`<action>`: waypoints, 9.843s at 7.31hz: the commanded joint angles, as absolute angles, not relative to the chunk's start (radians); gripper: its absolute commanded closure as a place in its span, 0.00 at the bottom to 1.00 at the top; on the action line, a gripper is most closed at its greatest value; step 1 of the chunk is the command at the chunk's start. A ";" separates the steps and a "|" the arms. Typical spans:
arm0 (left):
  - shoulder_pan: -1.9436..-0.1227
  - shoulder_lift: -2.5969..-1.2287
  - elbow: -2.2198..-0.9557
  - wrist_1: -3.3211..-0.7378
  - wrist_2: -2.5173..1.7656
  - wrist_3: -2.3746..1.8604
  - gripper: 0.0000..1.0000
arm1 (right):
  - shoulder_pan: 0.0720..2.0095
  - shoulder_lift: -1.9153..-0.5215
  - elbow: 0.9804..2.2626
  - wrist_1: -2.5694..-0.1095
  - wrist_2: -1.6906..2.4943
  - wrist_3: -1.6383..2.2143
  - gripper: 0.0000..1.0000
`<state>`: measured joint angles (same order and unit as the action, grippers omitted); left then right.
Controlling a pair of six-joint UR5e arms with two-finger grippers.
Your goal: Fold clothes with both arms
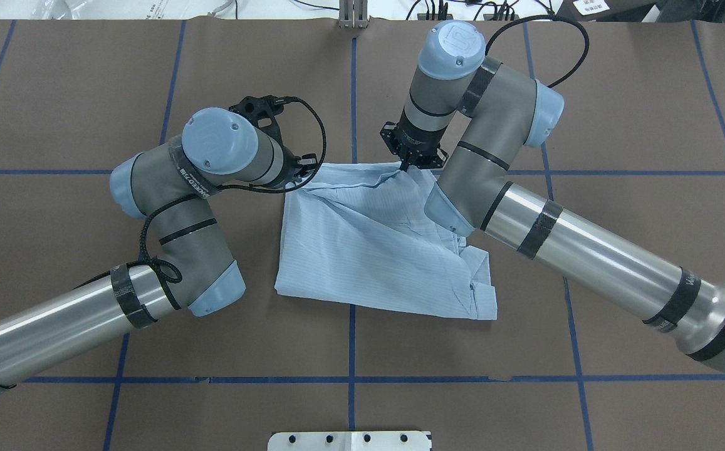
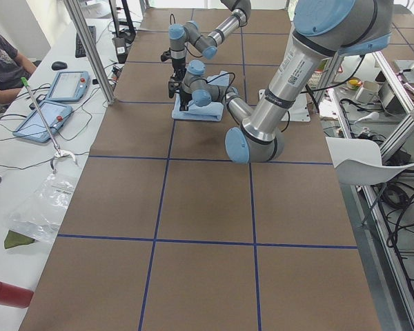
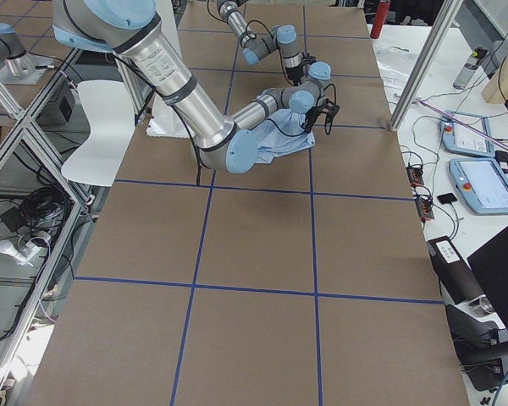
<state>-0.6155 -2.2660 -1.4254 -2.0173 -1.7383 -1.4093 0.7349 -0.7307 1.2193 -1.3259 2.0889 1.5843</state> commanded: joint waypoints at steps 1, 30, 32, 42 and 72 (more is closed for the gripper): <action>-0.643 -2.264 -1.425 -2.010 -1.738 -1.407 0.00 | 0.765 -0.724 1.216 -1.324 2.098 1.582 0.00; -0.718 -2.151 -1.474 -2.017 -1.819 -1.266 0.00 | 0.701 -0.877 1.387 -1.324 1.973 0.999 1.00; -0.716 -2.151 -1.474 -2.017 -1.819 -1.264 0.00 | 0.701 -0.871 1.365 -1.322 1.948 1.006 0.59; -0.773 -2.149 -1.477 -2.008 -1.825 -1.250 0.00 | 0.634 -0.691 1.191 -1.328 1.925 1.008 0.00; -1.528 -1.499 -1.768 -1.490 -2.244 0.033 0.00 | 1.460 -1.541 1.548 -1.474 2.431 0.110 0.00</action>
